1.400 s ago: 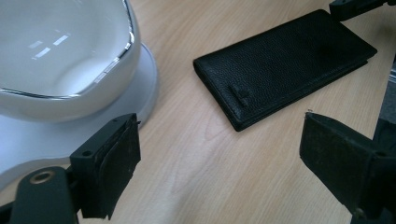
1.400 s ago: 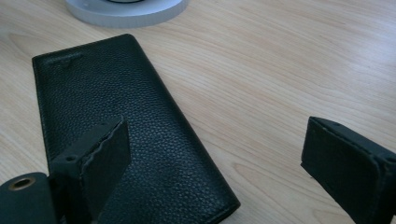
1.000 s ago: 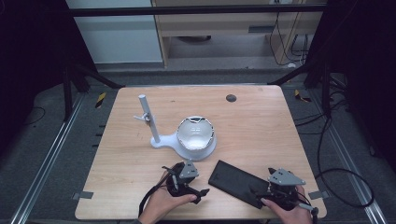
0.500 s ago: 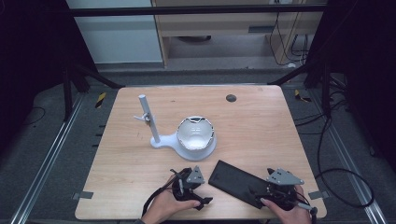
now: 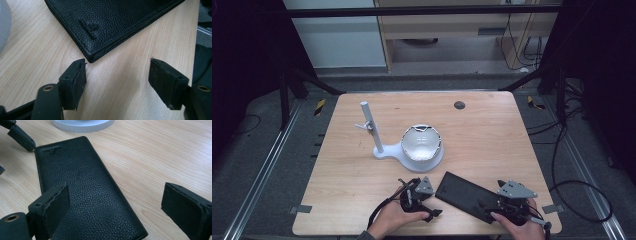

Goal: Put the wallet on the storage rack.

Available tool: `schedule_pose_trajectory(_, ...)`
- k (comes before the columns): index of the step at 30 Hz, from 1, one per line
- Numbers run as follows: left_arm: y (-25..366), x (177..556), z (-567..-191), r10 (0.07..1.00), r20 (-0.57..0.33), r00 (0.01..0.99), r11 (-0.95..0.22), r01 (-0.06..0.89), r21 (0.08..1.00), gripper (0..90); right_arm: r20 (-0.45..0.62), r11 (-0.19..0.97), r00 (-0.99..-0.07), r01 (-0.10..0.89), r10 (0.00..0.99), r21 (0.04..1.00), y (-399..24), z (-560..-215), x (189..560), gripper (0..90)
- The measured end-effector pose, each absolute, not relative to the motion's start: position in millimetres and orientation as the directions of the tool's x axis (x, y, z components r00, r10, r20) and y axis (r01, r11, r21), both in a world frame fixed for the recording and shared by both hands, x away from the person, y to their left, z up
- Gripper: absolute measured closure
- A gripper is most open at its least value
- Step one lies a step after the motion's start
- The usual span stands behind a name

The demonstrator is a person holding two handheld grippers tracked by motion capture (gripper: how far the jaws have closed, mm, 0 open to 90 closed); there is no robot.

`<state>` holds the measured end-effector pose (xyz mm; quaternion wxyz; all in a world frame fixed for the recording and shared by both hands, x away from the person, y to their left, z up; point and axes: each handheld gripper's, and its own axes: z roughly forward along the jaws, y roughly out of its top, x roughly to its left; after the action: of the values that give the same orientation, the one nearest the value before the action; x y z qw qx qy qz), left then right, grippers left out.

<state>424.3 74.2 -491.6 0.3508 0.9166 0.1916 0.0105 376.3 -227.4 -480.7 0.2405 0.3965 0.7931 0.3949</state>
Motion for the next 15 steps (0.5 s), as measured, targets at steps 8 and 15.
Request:
schedule_pose_trajectory(8, 73.0, 427.6, -492.4, 0.359, -0.141, 0.923, -0.669, 0.359, 0.651, 34.7, -0.065, 0.370, -0.570, 0.440, 0.819, 0.818, -227.1, -480.3, 376.1, 8.5)
schedule_pose_trajectory(15, 76.2, 430.6, -490.5, 0.368, -0.163, 0.916, -0.636, 0.375, 0.674, 42.8, -0.068, 0.377, -0.579, 0.433, 0.812, 0.819, -225.2, -479.8, 375.7, 8.4)
